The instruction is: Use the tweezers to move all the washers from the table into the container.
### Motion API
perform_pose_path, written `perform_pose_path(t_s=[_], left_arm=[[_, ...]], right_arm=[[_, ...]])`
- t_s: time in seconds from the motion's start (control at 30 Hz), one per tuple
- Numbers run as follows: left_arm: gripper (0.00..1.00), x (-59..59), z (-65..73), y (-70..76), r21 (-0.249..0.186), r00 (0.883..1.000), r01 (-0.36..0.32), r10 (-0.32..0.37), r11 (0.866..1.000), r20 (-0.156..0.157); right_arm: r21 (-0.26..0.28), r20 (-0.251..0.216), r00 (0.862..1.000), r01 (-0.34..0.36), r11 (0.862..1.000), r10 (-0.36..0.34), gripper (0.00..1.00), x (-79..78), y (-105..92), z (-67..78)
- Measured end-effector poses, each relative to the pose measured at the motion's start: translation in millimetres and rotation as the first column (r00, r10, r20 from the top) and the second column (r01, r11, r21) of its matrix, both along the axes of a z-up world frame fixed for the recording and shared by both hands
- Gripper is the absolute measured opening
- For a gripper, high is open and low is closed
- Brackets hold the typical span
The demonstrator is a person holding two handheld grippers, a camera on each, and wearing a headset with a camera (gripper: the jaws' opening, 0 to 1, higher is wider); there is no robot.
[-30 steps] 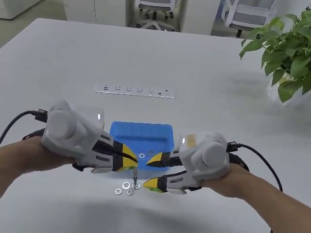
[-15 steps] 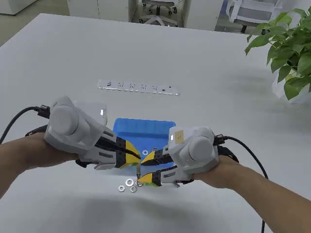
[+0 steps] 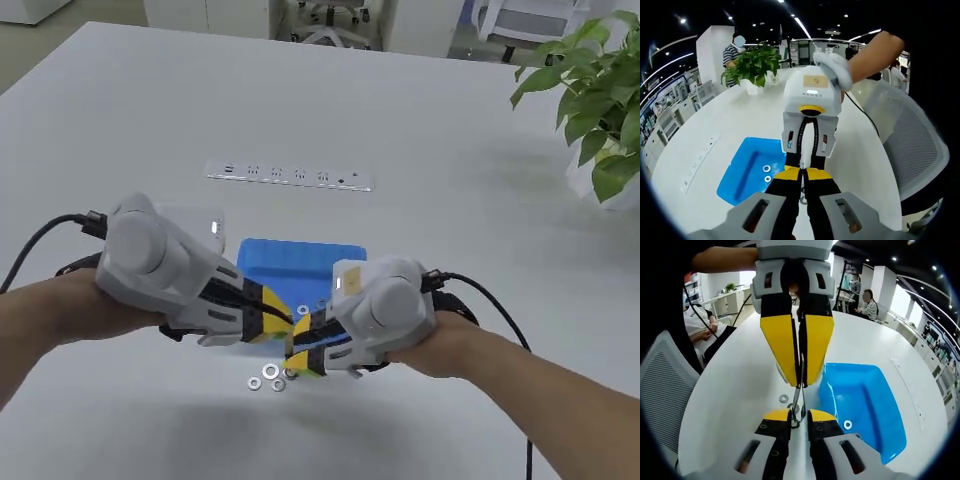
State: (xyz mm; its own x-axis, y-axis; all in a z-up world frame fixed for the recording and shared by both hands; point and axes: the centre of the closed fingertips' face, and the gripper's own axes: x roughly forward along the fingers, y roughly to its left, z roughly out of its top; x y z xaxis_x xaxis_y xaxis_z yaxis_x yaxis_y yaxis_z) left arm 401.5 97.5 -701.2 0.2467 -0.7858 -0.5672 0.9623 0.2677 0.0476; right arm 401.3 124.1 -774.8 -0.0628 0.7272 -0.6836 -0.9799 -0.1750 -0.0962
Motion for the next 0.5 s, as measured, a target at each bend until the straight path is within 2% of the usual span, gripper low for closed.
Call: perform_pose_path(t_s=[0.5], left_arm=[[0.06, 0.7, -1.0, -1.8, 0.001, 1.0, -0.004, 0.004, 1.0, -0.006]], right_arm=[[0.011, -0.005, 1.0, -0.004, 1.0, 0.004, 0.1, -1.3, -1.0, -1.4]])
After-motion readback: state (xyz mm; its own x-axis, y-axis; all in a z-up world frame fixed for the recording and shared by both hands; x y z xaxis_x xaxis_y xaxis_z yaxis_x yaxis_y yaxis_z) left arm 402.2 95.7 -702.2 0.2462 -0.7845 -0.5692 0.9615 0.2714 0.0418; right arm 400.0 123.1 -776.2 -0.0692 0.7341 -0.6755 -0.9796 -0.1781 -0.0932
